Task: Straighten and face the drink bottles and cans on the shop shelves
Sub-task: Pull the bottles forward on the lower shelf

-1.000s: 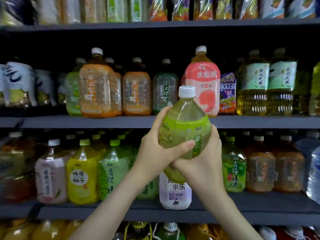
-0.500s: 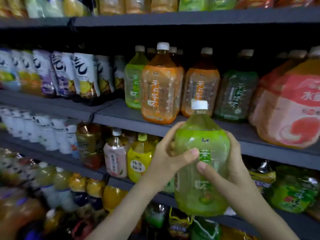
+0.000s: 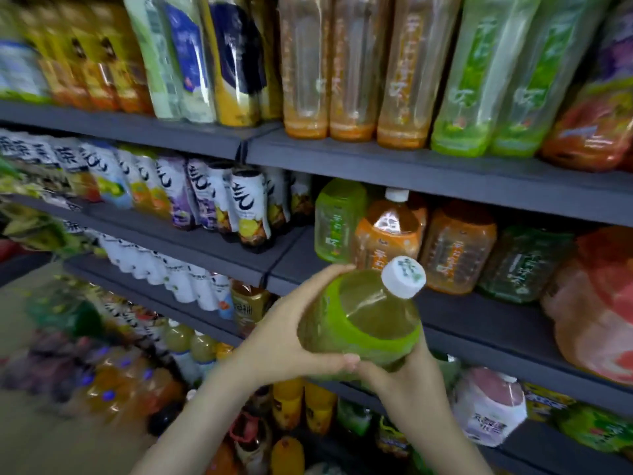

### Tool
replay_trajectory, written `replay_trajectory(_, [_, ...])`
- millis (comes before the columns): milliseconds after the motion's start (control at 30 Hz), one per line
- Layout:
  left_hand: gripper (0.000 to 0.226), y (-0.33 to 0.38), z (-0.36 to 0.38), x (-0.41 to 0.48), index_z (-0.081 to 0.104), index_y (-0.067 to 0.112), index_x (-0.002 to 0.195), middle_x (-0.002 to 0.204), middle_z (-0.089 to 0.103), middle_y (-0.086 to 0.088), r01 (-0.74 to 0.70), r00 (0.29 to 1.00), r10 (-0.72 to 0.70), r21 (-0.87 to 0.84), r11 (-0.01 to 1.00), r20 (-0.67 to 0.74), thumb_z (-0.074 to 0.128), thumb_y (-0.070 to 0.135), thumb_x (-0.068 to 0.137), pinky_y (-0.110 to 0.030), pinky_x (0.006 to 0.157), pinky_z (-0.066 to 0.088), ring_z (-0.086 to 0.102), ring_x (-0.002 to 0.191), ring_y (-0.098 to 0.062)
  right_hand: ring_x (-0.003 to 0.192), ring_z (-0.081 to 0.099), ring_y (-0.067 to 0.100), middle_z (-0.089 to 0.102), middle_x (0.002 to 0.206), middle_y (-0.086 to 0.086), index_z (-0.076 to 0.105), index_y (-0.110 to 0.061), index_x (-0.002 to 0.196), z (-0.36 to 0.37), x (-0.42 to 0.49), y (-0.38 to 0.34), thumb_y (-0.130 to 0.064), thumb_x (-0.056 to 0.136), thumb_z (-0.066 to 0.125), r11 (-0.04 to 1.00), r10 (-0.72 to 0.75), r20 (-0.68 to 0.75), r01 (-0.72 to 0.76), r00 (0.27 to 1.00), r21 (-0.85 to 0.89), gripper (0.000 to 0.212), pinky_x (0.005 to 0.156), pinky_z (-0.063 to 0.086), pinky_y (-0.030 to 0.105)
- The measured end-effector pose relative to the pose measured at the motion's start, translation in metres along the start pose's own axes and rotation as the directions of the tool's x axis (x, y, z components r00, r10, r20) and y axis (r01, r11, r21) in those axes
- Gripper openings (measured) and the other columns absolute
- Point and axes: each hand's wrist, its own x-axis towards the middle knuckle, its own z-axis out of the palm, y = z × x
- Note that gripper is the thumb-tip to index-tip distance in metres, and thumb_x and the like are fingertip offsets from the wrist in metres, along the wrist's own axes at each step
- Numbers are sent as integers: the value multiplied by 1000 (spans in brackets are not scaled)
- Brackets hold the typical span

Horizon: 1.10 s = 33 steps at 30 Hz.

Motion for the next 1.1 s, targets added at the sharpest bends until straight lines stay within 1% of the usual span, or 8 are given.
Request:
replay_trajectory(133, [85,-4,-46,18,23,68,129,136,47,25,105,994,-102,107,989,-35,78,43,70,-35,104,42,46,125,2,92,54,-23,57,105,-30,34,-40,128,49,33,-23,-15,71,78,994,-69,-131,80,989,78,76,72,41,-1])
replay_trajectory(300, [84,-47,-76,36,21,70,130,120,53,39,190,979,-191,-18,982,-76,69,19,84,-20,94,48,53,114,9,104,51,-18,53,118,-24,33,-47,121,92,76,-28,-3,77,75,995,-77,-191,87,979,47,75,84,40,2])
replay_trajectory(500, [77,-90,-80,62,19,60,134,123,47,36,250,965,-254,-63,966,-64,63,15,89,-13,96,41,48,115,14,130,43,12,41,145,-3,20,-25,148,115,103,-7,-22,77,76,989,82,-272,-111,959,-95,90,105,41,33])
replay_trajectory(667, [66,-100,-70,80,21,35,146,131,53,4,302,943,-302,-23,953,-142,58,28,92,-24,95,44,52,118,-12,137,33,23,29,152,10,15,-9,149,117,107,-2,-14,89,63,935,25,-332,-140,943,-325,77,98,22,2])
replay_trajectory(733, [66,-103,-61,83,20,26,147,132,54,-5,325,934,-317,24,945,-163,57,28,92,-21,89,42,52,119,-20,136,34,26,31,150,11,21,-7,147,117,104,-4,-13,92,57,904,-4,-386,-161,922,-396,66,99,35,19])
replay_trajectory(833, [71,-104,-52,88,14,25,148,134,52,-6,340,930,-328,48,939,-164,58,27,92,-20,85,40,52,119,-23,122,46,30,40,138,11,32,-5,138,116,111,-2,-12,93,56,876,-41,-457,-189,888,-445,51,80,48,38])
replay_trajectory(967, [72,-103,-51,95,15,24,148,134,53,-7,368,919,-355,49,929,-171,59,28,91,-24,88,39,52,120,-25,105,53,35,49,114,18,44,3,119,120,119,3,-4,85,64,839,-143,-524,-178,840,-514,40,74,54,45])
replay_trajectory(1100, [71,-93,-39,91,16,20,148,133,54,-8,364,908,-344,44,930,-238,59,26,91,-16,83,37,53,119,-24,92,46,27,52,95,20,46,5,107,125,112,6,7,81,60,763,-314,-543,-133,779,-632,30,81,44,32])
